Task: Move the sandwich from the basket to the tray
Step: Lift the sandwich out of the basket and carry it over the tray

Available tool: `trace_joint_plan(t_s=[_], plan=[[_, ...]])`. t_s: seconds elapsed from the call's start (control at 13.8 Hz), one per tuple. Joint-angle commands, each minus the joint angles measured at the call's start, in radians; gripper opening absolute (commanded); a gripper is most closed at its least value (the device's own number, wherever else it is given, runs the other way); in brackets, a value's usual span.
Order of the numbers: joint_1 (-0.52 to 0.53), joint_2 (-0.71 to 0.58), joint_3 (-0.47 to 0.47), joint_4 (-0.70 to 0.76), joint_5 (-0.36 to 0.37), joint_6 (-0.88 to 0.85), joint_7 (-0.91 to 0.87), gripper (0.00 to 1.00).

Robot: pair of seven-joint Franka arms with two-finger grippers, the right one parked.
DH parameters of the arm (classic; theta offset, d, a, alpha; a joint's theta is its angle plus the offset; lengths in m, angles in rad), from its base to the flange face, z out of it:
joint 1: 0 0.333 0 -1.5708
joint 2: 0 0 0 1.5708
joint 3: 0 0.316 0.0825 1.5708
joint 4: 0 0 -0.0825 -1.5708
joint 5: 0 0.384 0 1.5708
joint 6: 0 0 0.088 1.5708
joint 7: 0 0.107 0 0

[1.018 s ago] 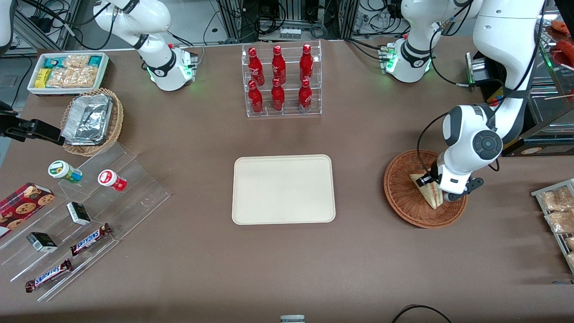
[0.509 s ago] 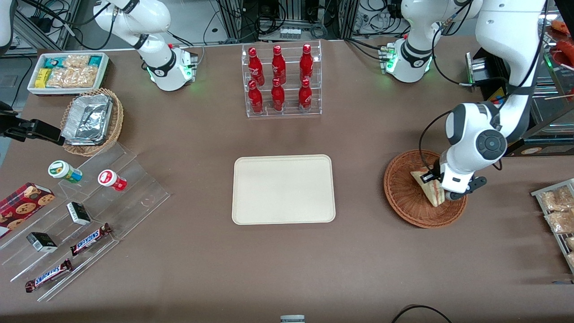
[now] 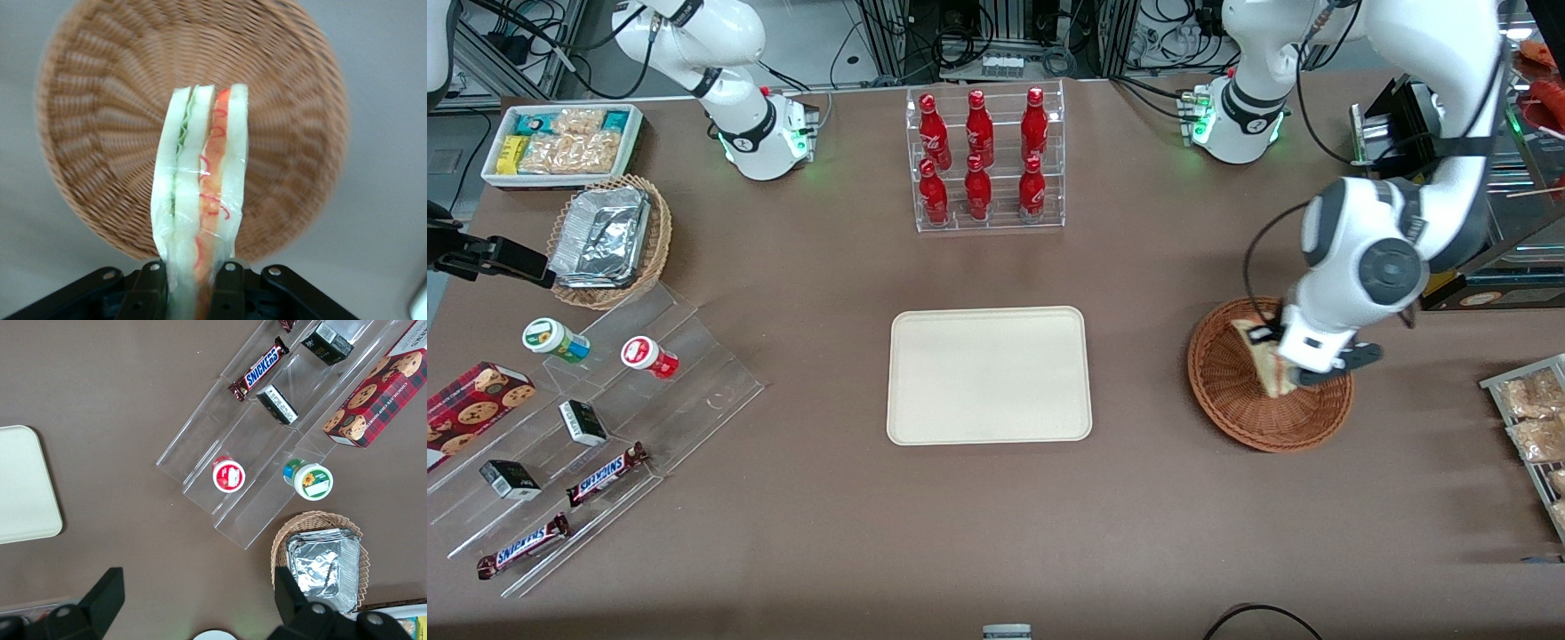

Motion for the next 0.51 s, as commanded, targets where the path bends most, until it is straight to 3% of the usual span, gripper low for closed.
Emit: trace_joint_plan(t_s=[0.0, 0.29, 0.44], plan=[[-0.130, -0.023, 0.001, 0.022, 0.008, -0.033, -0.006, 0.00], [-0.273, 0.032, 0.001, 0.117, -0.009, -0.019, -0.012, 0.00], [-0.336, 0.105, 0.001, 0.207, -0.053, -0.022, -0.033, 0.00]])
